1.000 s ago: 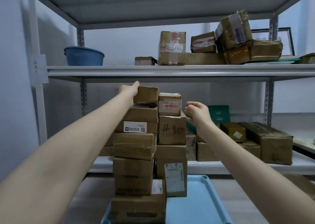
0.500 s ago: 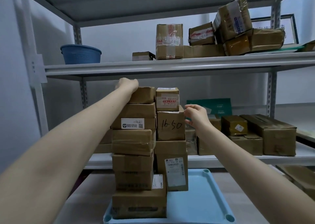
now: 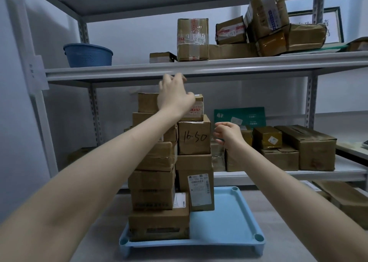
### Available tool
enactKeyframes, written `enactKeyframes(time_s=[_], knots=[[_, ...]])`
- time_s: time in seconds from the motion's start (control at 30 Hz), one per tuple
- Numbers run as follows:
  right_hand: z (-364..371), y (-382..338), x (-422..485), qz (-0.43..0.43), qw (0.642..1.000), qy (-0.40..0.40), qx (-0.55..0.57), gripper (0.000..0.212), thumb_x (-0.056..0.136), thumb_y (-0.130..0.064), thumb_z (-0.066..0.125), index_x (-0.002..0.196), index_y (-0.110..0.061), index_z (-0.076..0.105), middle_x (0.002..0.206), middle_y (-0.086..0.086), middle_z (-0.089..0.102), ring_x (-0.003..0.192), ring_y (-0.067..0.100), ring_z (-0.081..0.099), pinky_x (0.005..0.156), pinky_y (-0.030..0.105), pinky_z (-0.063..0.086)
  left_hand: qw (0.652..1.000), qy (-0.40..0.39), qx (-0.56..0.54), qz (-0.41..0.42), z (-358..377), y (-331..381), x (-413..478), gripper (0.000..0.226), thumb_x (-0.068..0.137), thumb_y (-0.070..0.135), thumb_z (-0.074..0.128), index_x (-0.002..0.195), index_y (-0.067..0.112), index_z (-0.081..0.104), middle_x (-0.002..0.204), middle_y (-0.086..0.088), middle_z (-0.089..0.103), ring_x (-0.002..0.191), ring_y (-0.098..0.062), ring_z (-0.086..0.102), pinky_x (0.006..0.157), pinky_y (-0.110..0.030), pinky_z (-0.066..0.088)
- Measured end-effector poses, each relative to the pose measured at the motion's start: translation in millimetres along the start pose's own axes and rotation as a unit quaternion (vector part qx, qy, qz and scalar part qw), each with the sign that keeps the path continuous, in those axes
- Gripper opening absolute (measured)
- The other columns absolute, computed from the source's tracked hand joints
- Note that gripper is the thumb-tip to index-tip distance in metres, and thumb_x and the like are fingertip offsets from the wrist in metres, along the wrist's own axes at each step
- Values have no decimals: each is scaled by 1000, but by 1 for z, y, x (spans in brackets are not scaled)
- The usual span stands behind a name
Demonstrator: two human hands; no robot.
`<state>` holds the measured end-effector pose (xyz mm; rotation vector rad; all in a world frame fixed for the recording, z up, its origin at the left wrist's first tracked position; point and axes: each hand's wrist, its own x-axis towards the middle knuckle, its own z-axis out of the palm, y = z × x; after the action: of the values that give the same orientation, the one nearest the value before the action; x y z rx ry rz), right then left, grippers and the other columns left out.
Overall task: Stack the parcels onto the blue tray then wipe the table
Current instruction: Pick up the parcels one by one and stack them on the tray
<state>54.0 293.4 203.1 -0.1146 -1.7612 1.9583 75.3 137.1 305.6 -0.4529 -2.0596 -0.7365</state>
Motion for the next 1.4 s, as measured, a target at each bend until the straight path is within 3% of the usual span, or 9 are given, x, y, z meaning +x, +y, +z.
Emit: enactKeyframes(time_s=[0.17,0.33,0.53,0.67,0.8,0.93,1.07,1.17,1.4], knots=[[-23,10,-2,26,1000,7,-6,18,96,-5,52,112,-7,59,107,9,59,94,18,61,69,24,53,993,-54,-92,42,26,31,-29,35,87,17,60,121,16,55,122,-8,52,93,-14,51,73,-22,41],[-63,26,-3,38,999,19,-11,16,97,-13,56,111,-8,60,109,10,62,102,22,61,87,33,53,982,-122,-137,33,62,58,-56,34,86,16,62,120,16,56,121,-6,55,98,-14,50,75,-22,44],[-123,50,0,62,995,68,-33,16,98,-23,53,89,-12,61,76,3,57,67,14,53,56,24,42,964,-202,-174,-25,105,84,-85,33,85,12,62,118,15,58,120,-5,58,103,-16,52,79,-26,47],[-160,76,-2,79,982,114,-131,28,99,-25,46,77,-13,59,82,9,62,78,22,59,64,29,45,943,-257,-195,-86,141,90,-105,29,86,11,63,114,16,58,113,-4,59,101,-17,55,85,-31,53],[-205,107,-5,62,905,119,-405,14,91,-21,55,99,-11,58,99,10,62,94,28,58,71,33,43,920,-304,-206,-140,174,91,-120,27,86,10,62,112,15,59,110,-5,62,101,-20,58,86,-34,54],[-238,135,-3,80,798,103,-588,41,87,-27,58,121,-9,45,128,15,48,121,34,46,84,40,44,898,-338,-212,-184,202,89,-132,24,85,11,63,109,15,62,112,-4,61,104,-20,57,86,-33,52],[-254,153,13,96,744,108,-653,58,85,-45,53,130,-10,40,134,17,41,127,35,38,95,43,40,879,-359,-214,-229,232,87,-144,16,85,13,63,101,17,64,107,-2,60,98,-19,56,78,-31,51],[-264,164,30,118,716,110,-680,69,84,-58,46,134,-10,40,135,17,41,129,34,37,98,43,38,870,-369,-209,-251,250,80,-151,13,85,13,61,97,16,63,93,0,57,75,-16,52,59,-24,43],[-268,183,50,191,669,64,-716,77,81,-65,53,140,-19,34,148,26,29,137,40,24,106,45,27,853,-383,-194,-296,272,54,-159,18,83,7,59,71,20,56,64,1,50,59,-14,43,60,-23,37]])
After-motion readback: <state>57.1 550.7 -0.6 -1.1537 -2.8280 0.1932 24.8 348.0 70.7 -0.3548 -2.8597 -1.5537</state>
